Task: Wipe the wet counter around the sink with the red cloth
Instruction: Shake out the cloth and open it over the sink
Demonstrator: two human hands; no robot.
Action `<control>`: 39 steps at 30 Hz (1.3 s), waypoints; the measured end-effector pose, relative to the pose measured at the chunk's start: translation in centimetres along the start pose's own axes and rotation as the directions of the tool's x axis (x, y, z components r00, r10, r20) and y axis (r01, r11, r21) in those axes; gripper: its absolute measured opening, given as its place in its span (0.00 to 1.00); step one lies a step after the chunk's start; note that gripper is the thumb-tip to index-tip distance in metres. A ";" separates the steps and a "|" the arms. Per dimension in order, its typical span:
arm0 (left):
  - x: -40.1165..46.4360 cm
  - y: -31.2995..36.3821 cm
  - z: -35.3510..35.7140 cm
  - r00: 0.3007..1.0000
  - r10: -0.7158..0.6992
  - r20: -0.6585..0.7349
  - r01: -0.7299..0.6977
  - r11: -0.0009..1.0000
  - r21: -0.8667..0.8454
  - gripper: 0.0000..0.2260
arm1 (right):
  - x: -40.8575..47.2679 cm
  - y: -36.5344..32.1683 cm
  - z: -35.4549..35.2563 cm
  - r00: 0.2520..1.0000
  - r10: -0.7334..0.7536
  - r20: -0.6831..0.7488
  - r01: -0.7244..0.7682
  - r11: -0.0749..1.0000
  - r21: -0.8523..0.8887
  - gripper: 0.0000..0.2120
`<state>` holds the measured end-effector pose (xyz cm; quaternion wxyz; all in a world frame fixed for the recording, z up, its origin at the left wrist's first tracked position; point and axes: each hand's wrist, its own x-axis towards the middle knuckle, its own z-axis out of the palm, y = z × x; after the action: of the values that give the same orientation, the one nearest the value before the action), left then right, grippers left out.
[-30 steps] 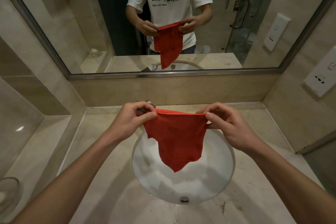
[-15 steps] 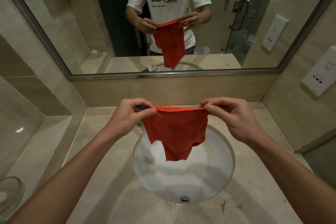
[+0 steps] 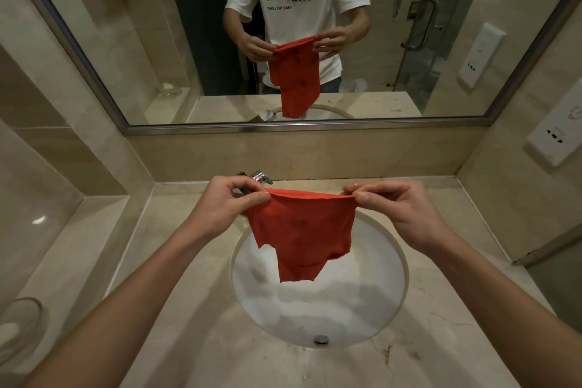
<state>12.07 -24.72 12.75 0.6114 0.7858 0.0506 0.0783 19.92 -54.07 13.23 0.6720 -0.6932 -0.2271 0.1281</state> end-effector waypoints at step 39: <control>0.1 0.3 -0.4 0.997 0.068 0.025 -0.072 0.972 0.226 0.09 | 0.1 -0.1 -1.4 0.949 0.122 0.290 -0.062 0.977 -0.206 0.07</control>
<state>12.14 -24.41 13.10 0.5152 0.8523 0.0265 0.0869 20.66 -55.29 13.47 0.5520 -0.7376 -0.3055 0.2407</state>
